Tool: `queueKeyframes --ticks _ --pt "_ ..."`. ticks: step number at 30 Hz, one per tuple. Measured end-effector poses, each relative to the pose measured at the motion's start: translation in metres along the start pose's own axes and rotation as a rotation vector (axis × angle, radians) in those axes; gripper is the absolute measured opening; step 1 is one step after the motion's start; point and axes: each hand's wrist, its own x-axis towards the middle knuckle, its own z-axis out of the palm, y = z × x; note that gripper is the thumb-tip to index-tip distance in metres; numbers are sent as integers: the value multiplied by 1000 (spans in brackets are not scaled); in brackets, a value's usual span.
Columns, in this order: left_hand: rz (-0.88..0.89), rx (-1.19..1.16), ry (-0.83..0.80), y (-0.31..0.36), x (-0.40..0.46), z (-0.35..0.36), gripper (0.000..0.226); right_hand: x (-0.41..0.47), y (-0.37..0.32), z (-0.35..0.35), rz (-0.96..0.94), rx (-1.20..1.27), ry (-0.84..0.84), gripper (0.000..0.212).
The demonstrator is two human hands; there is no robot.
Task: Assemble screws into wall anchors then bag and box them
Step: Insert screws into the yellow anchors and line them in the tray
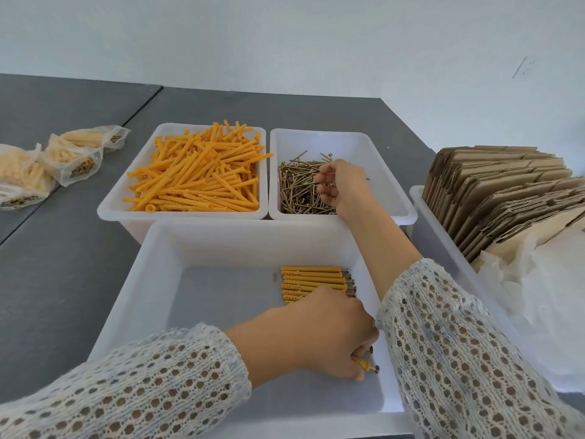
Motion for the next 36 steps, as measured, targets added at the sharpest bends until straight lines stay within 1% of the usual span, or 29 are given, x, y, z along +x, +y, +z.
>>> queueKeyframes --ticks 5,13,16,18,20,21,23,26,28,30,32,36 --pt "13 89 -6 4 -1 -1 30 1 0 0 3 -17 -1 27" --pt "-42 137 16 -5 5 1 31 0 1 2 -22 -84 -10 26" --pt "-30 133 47 -8 6 2 35 0 4 5 -87 -232 -21 26" --pt "-19 122 78 -11 5 4 37 1 10 6 -170 -412 -14 25" --pt "-38 129 151 -15 5 4 40 2 15 6 -307 -625 -24 22" --pt "-64 142 188 -18 6 3 41 2 17 7 -367 -722 -46 22" --pt "-154 124 255 -28 7 -6 39 3 21 8 -421 -920 -104 28" --pt "-318 130 435 -49 3 -26 30 3 24 11 -405 -1167 -164 31" --pt "-408 156 533 -66 -3 -35 23 2 23 14 -346 -1240 -177 30" --pt "-496 144 609 -82 -11 -40 23 1 21 15 -275 -1300 -183 21" --pt "-574 103 691 -97 -18 -44 22 1 21 16 -260 -1335 -192 14" --pt "-705 112 791 -117 -24 -41 21 0 21 16 -229 -1361 -237 15"
